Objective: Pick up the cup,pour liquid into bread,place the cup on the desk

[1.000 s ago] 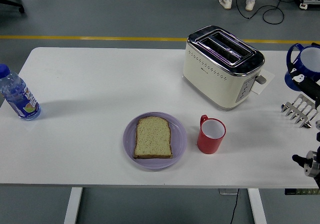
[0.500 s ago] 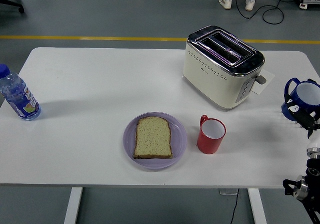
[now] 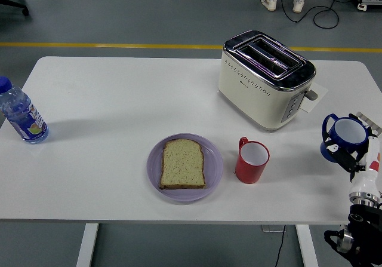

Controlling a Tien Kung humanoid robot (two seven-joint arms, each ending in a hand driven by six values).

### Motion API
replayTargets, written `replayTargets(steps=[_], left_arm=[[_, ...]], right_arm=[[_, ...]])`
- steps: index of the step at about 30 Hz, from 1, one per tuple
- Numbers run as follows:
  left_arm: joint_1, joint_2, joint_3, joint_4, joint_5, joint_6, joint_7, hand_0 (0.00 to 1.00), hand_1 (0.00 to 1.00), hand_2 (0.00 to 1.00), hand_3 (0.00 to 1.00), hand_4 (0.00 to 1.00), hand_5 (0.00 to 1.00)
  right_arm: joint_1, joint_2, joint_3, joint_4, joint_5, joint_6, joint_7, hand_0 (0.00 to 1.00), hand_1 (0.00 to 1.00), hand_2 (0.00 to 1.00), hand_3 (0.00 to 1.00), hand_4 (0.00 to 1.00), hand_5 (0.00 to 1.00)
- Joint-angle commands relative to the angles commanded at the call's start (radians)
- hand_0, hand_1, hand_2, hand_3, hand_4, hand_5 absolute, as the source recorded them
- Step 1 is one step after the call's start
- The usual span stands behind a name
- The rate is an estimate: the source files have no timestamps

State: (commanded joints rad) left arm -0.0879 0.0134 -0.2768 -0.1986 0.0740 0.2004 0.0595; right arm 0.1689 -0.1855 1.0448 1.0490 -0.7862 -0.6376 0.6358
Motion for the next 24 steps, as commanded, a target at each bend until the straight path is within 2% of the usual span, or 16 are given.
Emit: replayTargets(steps=[22, 24], left_arm=[[-0.002, 0.0, 0.002, 0.0, 0.0, 0.0, 0.0, 0.633, 0.641, 0.653, 0.505, 0.241, 0.855], [-0.002, 0.0, 0.003, 0.0, 0.0, 0.0, 0.0, 0.633, 0.641, 0.653, 0.505, 0.241, 0.855]], right_arm=[[0.013, 0.027, -0.113, -0.073, 0.099, 0.006, 0.01, 0.604, 0.553, 0.721, 0.787, 0.713, 0.029], [0.017, 0.028, -0.119, -0.08, 0.1, 0.007, 0.01, 0.61, 0.559, 0.725, 0.797, 0.745, 0.048]])
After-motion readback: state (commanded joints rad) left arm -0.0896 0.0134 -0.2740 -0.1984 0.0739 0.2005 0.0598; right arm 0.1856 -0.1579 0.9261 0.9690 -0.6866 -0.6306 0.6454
